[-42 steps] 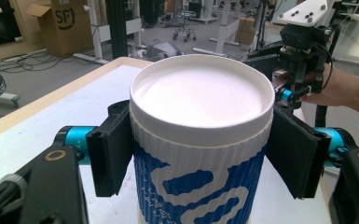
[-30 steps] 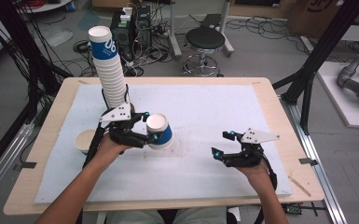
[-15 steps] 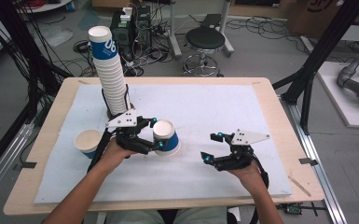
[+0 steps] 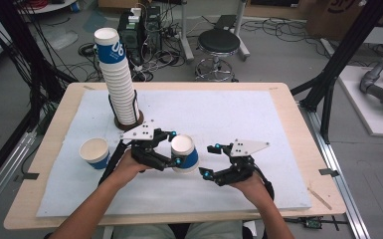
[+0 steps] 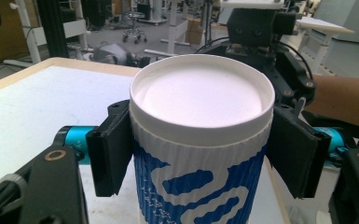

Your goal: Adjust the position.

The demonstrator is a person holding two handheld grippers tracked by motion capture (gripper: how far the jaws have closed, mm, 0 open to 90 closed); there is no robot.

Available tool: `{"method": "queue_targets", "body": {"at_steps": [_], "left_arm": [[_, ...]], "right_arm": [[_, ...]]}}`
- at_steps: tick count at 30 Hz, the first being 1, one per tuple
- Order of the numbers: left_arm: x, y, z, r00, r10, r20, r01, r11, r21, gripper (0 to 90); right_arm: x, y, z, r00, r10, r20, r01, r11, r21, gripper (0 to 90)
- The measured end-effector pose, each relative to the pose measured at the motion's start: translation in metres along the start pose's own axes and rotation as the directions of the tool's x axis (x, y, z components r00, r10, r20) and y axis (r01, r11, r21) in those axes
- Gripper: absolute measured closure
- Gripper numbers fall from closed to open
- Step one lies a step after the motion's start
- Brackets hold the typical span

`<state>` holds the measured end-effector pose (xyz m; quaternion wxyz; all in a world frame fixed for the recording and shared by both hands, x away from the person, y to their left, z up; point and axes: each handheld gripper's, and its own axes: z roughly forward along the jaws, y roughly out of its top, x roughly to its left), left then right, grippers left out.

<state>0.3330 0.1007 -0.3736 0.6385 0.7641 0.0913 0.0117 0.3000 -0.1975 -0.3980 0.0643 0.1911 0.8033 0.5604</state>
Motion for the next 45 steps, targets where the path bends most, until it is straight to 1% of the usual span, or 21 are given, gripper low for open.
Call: {"method": "queue_targets", "body": {"at_steps": [3, 5, 8, 10, 11, 14, 15, 19, 20, 21, 22, 25, 29, 31, 35, 36, 38, 41, 42, 44, 45], "left_arm": [[-0.003, 0.001, 0.005, 0.9998, 0.004, 0.021, -0.004, 1.0, -0.002, 28.6], [-0.004, 0.001, 0.008, 0.9994, 0.01, 0.033, -0.01, 1.0, 0.001, 28.7], [-0.007, 0.002, 0.013, 0.9985, 0.012, 0.053, -0.012, 0.9999, -0.002, 28.7], [-0.01, 0.003, 0.016, 0.9975, 0.021, 0.067, -0.02, 0.9998, -0.005, 28.9], [-0.011, 0.003, 0.017, 0.9975, 0.02, 0.068, -0.019, 0.9997, -0.013, 28.8], [-0.013, 0.005, 0.018, 0.9963, 0.032, 0.08, -0.03, 0.9991, -0.029, 28.9], [-0.014, 0.005, 0.018, 0.9963, 0.028, 0.081, -0.025, 0.999, -0.037, 28.9], [-0.016, 0.006, 0.018, 0.9955, 0.033, 0.089, -0.029, 0.9986, -0.044, 28.9], [-0.016, 0.006, 0.017, 0.9957, 0.034, 0.086, -0.031, 0.9987, -0.041, 28.9], [-0.016, 0.006, 0.017, 0.9953, 0.032, 0.091, -0.028, 0.9987, -0.042, 29.2], [-0.016, 0.006, 0.017, 0.9954, 0.029, 0.091, -0.025, 0.9987, -0.045, 29.1], [-0.016, 0.006, 0.017, 0.9954, 0.031, 0.091, -0.028, 0.9987, -0.043, 29.4], [-0.015, 0.005, 0.017, 0.9952, 0.026, 0.095, -0.023, 0.9991, -0.037, 29.9], [-0.015, 0.004, 0.017, 0.995, 0.023, 0.097, -0.021, 0.9995, -0.022, 30.1], [-0.015, 0.002, 0.017, 0.9947, 0.014, 0.102, -0.014, 0.9999, 0.002, 29.9], [-0.015, 0.002, 0.016, 0.9944, 0.011, 0.105, -0.012, 0.9999, 0.006, 29.8], [-0.015, 0.003, 0.016, 0.9942, -0.002, 0.107, -0.002, 0.9995, 0.031, 29.1], [-0.016, 0.005, 0.014, 0.9963, -0.032, 0.08, 0.027, 0.9977, 0.063, 17.6], [-0.016, 0.006, 0.013, 0.9968, -0.03, 0.074, 0.024, 0.9968, 0.077, 16.1], [-0.015, 0.008, 0.011, 0.9959, -0.027, 0.087, 0.019, 0.9958, 0.09, 16.0], [-0.014, 0.008, 0.009, 0.995, -0.035, 0.093, 0.026, 0.9954, 0.093, 16.0]], "right_arm": [[0.001, 0.0, 0.004, 0.9999, 0.0, -0.016, 0.0, 1.0, 0.001, 20.0], [0.002, 0.001, 0.006, 0.9992, 0.0, -0.04, -0.001, 1.0, -0.006, 20.0], [0.004, 0.001, 0.008, 0.9983, -0.004, -0.059, 0.003, 1.0, -0.014, 20.0], [0.005, 0.001, 0.009, 0.9983, -0.01, -0.057, 0.01, 1.0, -0.011, 18.9], [0.005, 0.001, 0.009, 0.9978, -0.008, -0.066, 0.007, 1.0, -0.01, 17.9], [0.006, 0.001, 0.009, 0.9969, -0.024, -0.074, 0.023, 1.0, -0.01, 16.3], [0.007, 0.001, 0.009, 0.9964, -0.02, -0.082, 0.019, 1.0, -0.009, 16.3], [0.008, 0.0, 0.011, 0.9948, -0.028, -0.098, 0.028, 1.0, -0.005, 16.5], [0.008, 0.0, 0.011, 0.9946, -0.028, -0.1, 0.028, 1.0, -0.005, 18.0], [0.009, 0.001, 0.01, 0.9931, -0.033, -0.112, 0.033, 0.999, -0.001, 22.1], [0.009, 0.001, 0.01, 0.9926, -0.042, -0.114, 0.042, 0.999, -0.004, 22.2], [0.009, 0.001, 0.009, 0.9923, -0.048, -0.114, 0.048, 0.999, -0.004, 24.3], [0.009, 0.002, 0.008, 0.9918, -0.047, -0.118, 0.049, 0.999, 0.012, 27.6], [0.009, 0.002, 0.008, 0.9913, -0.054, -0.12, 0.057, 0.998, 0.026, 29.4], [0.009, 0.004, 0.008, 0.9904, -0.063, -0.124, 0.073, 0.994, 0.081, 30.4], [0.009, 0.004, 0.008, 0.9899, -0.061, -0.128, 0.072, 0.994, 0.085, 30.5], [0.009, 0.004, 0.008, 0.9891, -0.066, -0.131, 0.079, 0.992, 0.095, 30.5], [0.009, 0.005, 0.007, 0.989, -0.066, -0.132, 0.082, 0.989, 0.12, 30.5], [0.009, 0.005, 0.006, 0.9888, -0.066, -0.134, 0.083, 0.989, 0.123, 30.5], [0.008, 0.006, 0.004, 0.9891, -0.066, -0.132, 0.084, 0.988, 0.131, 30.5], [0.008, 0.008, 0.003, 0.9891, -0.067, -0.131, 0.086, 0.987, 0.139, 30.4]]}}
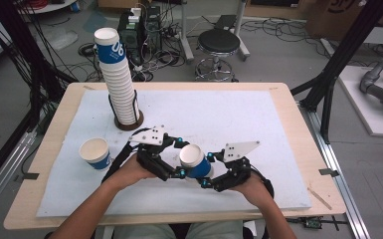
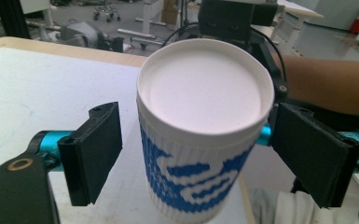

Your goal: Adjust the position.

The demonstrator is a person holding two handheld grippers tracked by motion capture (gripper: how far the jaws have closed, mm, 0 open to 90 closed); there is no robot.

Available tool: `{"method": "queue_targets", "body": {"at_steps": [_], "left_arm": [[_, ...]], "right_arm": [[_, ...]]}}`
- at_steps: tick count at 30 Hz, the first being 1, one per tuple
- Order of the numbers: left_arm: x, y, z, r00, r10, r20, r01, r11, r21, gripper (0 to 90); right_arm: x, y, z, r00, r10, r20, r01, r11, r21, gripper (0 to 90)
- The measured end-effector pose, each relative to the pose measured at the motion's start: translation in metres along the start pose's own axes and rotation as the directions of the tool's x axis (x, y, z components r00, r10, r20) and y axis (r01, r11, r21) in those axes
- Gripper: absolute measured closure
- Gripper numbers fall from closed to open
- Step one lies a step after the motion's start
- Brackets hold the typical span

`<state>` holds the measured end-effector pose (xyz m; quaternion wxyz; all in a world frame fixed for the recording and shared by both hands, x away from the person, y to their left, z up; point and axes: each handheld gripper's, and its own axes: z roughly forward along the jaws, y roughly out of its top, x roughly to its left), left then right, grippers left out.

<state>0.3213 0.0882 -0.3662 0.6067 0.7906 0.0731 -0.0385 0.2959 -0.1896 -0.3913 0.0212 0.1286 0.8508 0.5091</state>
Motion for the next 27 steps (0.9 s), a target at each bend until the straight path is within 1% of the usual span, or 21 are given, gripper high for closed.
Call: {"method": "queue_targets", "body": {"at_steps": [2, 5, 7, 8, 12, 15, 19, 20, 21, 23, 24, 26, 27], "left_arm": [[0.001, 0.0, -0.003, 1.0, -0.001, -0.008, 0.001, 0.9999, 0.017, 16.0], [0.002, 0.0, -0.008, 0.9999, -0.01, -0.013, 0.01, 0.9997, 0.021, 16.0], [0.003, 0.001, -0.011, 0.9999, 0.0, -0.016, 0.001, 0.9992, 0.039, 16.0], [0.003, 0.002, -0.012, 0.9998, 0.002, -0.018, -0.001, 0.9992, 0.041, 16.0], [0.003, 0.007, -0.016, 0.9999, 0.009, -0.015, -0.008, 0.9981, 0.061, 16.1], [0.004, 0.01, -0.016, 0.9997, 0.014, -0.018, -0.013, 0.9961, 0.088, 16.1], [0.003, 0.01, -0.011, 0.9998, 0.018, -0.01, -0.017, 0.9908, 0.134, 16.0], [0.003, 0.01, -0.008, 0.9995, 0.03, -0.008, -0.028, 0.9863, 0.163, 16.1], [0.003, 0.01, -0.007, 0.9995, 0.031, -0.008, -0.029, 0.9853, 0.169, 16.0], [0.003, 0.009, -0.003, 0.9993, 0.036, -0.007, -0.034, 0.9822, 0.185, 16.1], [0.004, 0.009, -0.001, 0.9992, 0.038, -0.009, -0.035, 0.9801, 0.195, 16.1], [0.004, 0.008, 0.001, 0.9994, 0.035, -0.005, -0.033, 0.9787, 0.203, 16.1], [0.005, 0.008, 0.002, 0.9994, 0.033, -0.007, -0.03, 0.977, 0.211, 16.2]], "right_arm": [[-0.001, 0.003, -0.003, 0.9999, -0.011, 0.005, 0.011, 1.0, 0.014, 30.5], [-0.001, 0.008, -0.007, 0.9994, -0.029, 0.017, 0.029, 0.999, 0.045, 30.5], [-0.002, 0.012, -0.009, 0.9983, -0.053, 0.025, 0.05, 0.996, 0.077, 30.5], [-0.002, 0.015, -0.01, 0.9979, -0.057, 0.031, 0.054, 0.994, 0.095, 30.5], [-0.003, 0.022, -0.009, 0.9951, -0.093, 0.036, 0.086, 0.983, 0.161, 30.4], [-0.003, 0.028, -0.007, 0.9933, -0.111, 0.031, 0.102, 0.972, 0.21, 30.4], [-0.003, 0.038, -0.002, 0.9894, -0.144, 0.019, 0.132, 0.947, 0.293, 30.4], [-0.003, 0.04, -0.001, 0.9879, -0.154, 0.016, 0.141, 0.938, 0.316, 30.4], [-0.003, 0.043, 0.001, 0.9865, -0.163, 0.009, 0.15, 0.927, 0.344, 30.4], [-0.003, 0.046, 0.003, 0.9856, -0.169, 0.002, 0.156, 0.916, 0.369, 30.4], [-0.003, 0.048, 0.005, 0.9841, -0.178, 0.001, 0.164, 0.908, 0.385, 30.4], [-0.002, 0.051, 0.007, 0.983, -0.184, -0.006, 0.17, 0.895, 0.412, 30.3], [-0.002, 0.052, 0.009, 0.9807, -0.196, -0.005, 0.179, 0.887, 0.425, 30.3]]}}
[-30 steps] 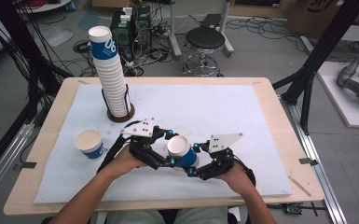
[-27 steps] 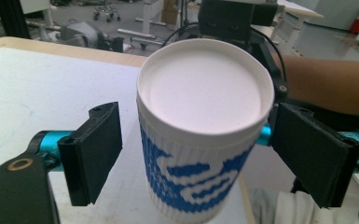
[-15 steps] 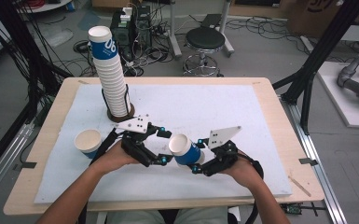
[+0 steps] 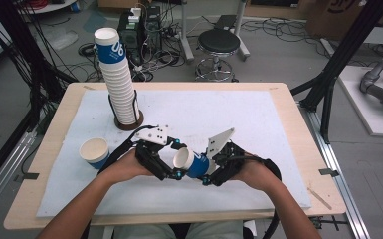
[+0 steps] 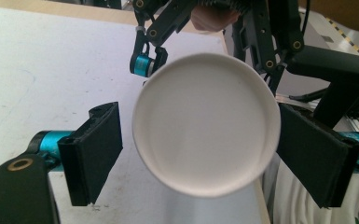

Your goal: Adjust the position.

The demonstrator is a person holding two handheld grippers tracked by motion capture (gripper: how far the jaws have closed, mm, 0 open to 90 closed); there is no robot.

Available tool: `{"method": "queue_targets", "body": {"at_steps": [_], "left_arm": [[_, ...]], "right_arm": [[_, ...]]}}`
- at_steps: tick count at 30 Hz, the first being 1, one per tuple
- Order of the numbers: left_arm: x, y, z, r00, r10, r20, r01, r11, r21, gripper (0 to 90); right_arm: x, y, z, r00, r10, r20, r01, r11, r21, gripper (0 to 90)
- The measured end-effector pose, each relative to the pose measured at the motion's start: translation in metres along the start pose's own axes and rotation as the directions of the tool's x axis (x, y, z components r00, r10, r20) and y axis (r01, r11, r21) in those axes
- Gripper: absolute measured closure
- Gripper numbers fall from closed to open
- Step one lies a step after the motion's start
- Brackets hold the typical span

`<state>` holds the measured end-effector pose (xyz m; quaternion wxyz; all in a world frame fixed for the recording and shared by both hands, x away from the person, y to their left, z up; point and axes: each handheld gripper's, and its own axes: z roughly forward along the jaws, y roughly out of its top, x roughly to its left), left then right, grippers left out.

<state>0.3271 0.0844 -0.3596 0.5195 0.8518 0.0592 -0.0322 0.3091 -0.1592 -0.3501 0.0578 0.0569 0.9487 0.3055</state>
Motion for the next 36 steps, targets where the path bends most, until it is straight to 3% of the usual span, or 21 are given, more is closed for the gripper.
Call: {"method": "queue_targets", "body": {"at_steps": [4, 10, 16, 20, 25, 29, 33, 36], "left_arm": [[0.001, -0.001, 0.003, 1.0, -0.004, 0.005, 0.004, 0.9999, 0.013, 16.7], [0.003, -0.002, 0.005, 0.9996, -0.007, 0.027, 0.007, 0.9996, 0.028, 22.1], [0.004, -0.004, 0.005, 0.9991, 0.03, 0.029, -0.031, 0.9985, 0.045, 29.7], [0.005, -0.006, 0.003, 0.9992, 0.028, 0.03, -0.029, 0.9995, 0.016, 30.3], [0.006, -0.007, 0.001, 0.9992, 0.024, 0.031, -0.023, 0.9995, -0.022, 29.8], [0.007, -0.009, -0.002, 0.9995, 0.016, 0.029, -0.014, 0.9983, -0.056, 29.8], [0.008, -0.012, -0.006, 0.9997, 0.008, 0.023, -0.006, 0.9959, -0.091, 29.8], [0.009, -0.016, -0.008, 0.9998, -0.001, 0.022, 0.004, 0.9916, -0.129, 29.7]], "right_arm": [[0.0, 0.007, 0.001, 0.9994, -0.035, 0.002, 0.035, 0.997, 0.065, 30.3], [0.002, 0.014, -0.001, 0.9986, -0.053, 0.002, 0.052, 0.992, 0.112, 30.3], [0.002, 0.016, -0.002, 0.9982, -0.059, 0.009, 0.057, 0.988, 0.143, 30.3], [0.001, 0.014, -0.003, 0.9982, -0.058, 0.016, 0.056, 0.99, 0.129, 27.9], [-0.002, 0.008, -0.007, 0.9998, -0.005, 0.017, 0.005, 1.0, 0.02, 20.9], [-0.002, 0.002, -0.013, 0.9994, 0.024, 0.025, -0.023, 0.997, -0.069, 20.7], [-0.003, -0.007, -0.022, 0.998, 0.059, 0.025, -0.053, 0.983, -0.174, 20.4], [-0.003, -0.017, -0.028, 0.9932, 0.113, 0.028, -0.101, 0.956, -0.275, 20.4]]}}
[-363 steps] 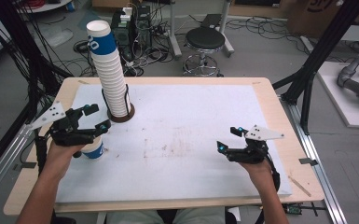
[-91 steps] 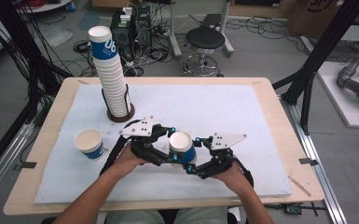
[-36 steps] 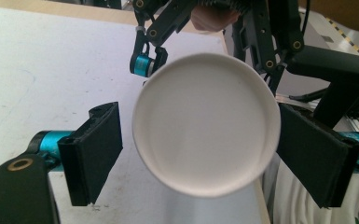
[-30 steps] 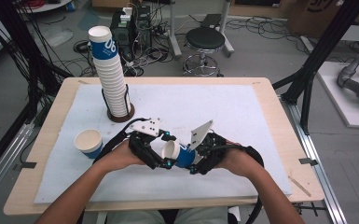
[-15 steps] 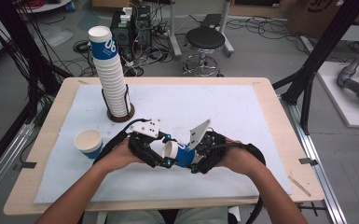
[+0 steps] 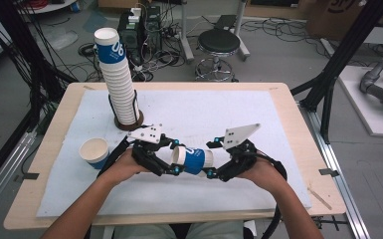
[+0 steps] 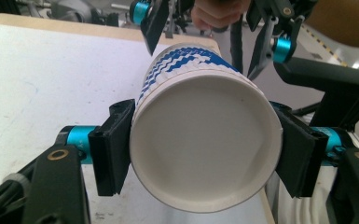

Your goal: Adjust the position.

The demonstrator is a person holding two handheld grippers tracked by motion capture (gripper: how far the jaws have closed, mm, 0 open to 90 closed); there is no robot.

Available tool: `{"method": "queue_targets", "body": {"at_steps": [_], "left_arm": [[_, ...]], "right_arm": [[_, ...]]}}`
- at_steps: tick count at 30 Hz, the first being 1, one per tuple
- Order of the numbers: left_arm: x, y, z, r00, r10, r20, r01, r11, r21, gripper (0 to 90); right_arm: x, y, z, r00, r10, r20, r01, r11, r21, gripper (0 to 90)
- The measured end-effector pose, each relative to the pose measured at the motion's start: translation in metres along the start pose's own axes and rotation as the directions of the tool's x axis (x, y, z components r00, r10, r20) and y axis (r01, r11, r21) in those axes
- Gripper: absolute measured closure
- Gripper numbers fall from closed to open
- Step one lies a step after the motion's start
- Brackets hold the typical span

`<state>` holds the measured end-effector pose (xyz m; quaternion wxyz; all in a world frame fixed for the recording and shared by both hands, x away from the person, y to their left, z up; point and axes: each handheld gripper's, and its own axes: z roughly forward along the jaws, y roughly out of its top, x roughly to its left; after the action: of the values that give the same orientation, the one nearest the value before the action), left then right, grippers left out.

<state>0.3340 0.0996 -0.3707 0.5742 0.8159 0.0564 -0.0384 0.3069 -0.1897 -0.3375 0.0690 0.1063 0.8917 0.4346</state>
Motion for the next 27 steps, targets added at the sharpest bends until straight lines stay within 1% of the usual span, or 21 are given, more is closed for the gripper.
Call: {"method": "queue_targets", "body": {"at_steps": [2, 3, 4, 5, 6, 9, 11, 13, 16, 19, 20, 21, 23, 24, 25, 26, 27], "left_arm": [[0.001, -0.002, -0.002, 1.0, -0.005, 0.005, 0.005, 0.9997, -0.024, 29.6], [0.001, -0.004, -0.004, 1.0, -0.006, 0.005, 0.006, 0.9994, -0.033, 29.6], [0.001, -0.005, -0.004, 1.0, -0.003, 0.003, 0.003, 0.9992, -0.041, 29.6], [0.001, -0.006, -0.006, 1.0, -0.007, 0.005, 0.007, 0.9985, -0.055, 29.6], [0.001, -0.007, -0.006, 1.0, -0.005, 0.004, 0.005, 0.9981, -0.062, 29.6], [0.001, -0.011, -0.009, 0.9999, -0.012, 0.008, 0.013, 0.9944, -0.104, 29.6], [0.001, -0.013, -0.01, 0.9999, -0.008, 0.013, 0.009, 0.9916, -0.129, 29.7], [0.0, -0.015, -0.009, 0.9997, -0.006, 0.022, 0.009, 0.9897, -0.143, 29.6], [-0.001, -0.017, -0.008, 0.9996, -0.001, 0.029, 0.005, 0.9868, -0.162, 29.7], [-0.001, -0.019, -0.007, 0.9992, 0.005, 0.04, 0.002, 0.985, -0.172, 29.6], [-0.001, -0.019, -0.007, 0.9991, 0.003, 0.043, 0.005, 0.9844, -0.176, 29.6], [-0.002, -0.019, -0.007, 0.9987, 0.006, 0.05, 0.003, 0.9839, -0.179, 29.6], [-0.003, -0.019, -0.006, 0.9985, 0.011, 0.054, -0.001, 0.9828, -0.185, 29.6], [-0.003, -0.019, -0.005, 0.9983, 0.012, 0.056, -0.002, 0.9827, -0.185, 29.6], [-0.003, -0.018, -0.005, 0.998, 0.016, 0.061, -0.005, 0.9823, -0.187, 29.6], [-0.004, -0.018, -0.004, 0.9978, 0.018, 0.064, -0.005, 0.9821, -0.188, 29.7], [-0.004, -0.018, -0.003, 0.9975, 0.021, 0.067, -0.008, 0.9818, -0.19, 29.7]], "right_arm": [[-0.001, -0.006, -0.006, 0.9991, 0.041, 0.006, -0.041, 0.997, -0.071, 19.8], [-0.002, -0.01, -0.008, 0.9985, 0.052, 0.014, -0.05, 0.994, -0.099, 19.2], [-0.002, -0.015, -0.011, 0.997, 0.074, 0.022, -0.07, 0.989, -0.132, 19.2], [-0.002, -0.018, -0.013, 0.9962, 0.083, 0.024, -0.079, 0.986, -0.149, 19.2], [-0.003, -0.023, -0.015, 0.9947, 0.1, 0.027, -0.094, 0.98, -0.175, 19.2], [-0.001, -0.035, -0.017, 0.9905, 0.135, 0.024, -0.127, 0.97, -0.209, 19.2], [0.0, -0.043, -0.015, 0.9888, 0.149, 0.014, -0.141, 0.961, -0.236, 19.2], [0.002, -0.05, -0.013, 0.9871, 0.16, 0.003, -0.153, 0.952, -0.266, 19.2], [0.004, -0.058, -0.008, 0.9846, 0.174, -0.016, -0.171, 0.94, -0.296, 19.2], [0.006, -0.063, -0.003, 0.9812, 0.185, -0.054, -0.193, 0.923, -0.332, 19.2], [0.006, -0.064, -0.001, 0.9802, 0.187, -0.065, -0.198, 0.92, -0.337, 19.2], [0.006, -0.065, 0.0, 0.9789, 0.191, -0.073, -0.204, 0.919, -0.337, 19.2], [0.006, -0.065, 0.002, 0.9786, 0.189, -0.081, -0.206, 0.921, -0.331, 19.2], [0.006, -0.065, 0.003, 0.9786, 0.186, -0.088, -0.205, 0.92, -0.333, 19.2], [0.007, -0.064, 0.004, 0.9767, 0.188, -0.103, -0.212, 0.918, -0.335, 18.7], [0.007, -0.064, 0.005, 0.9775, 0.183, -0.105, -0.208, 0.918, -0.339, 17.7], [0.008, -0.063, 0.006, 0.9765, 0.183, -0.113, -0.211, 0.917, -0.338, 17.7]]}}
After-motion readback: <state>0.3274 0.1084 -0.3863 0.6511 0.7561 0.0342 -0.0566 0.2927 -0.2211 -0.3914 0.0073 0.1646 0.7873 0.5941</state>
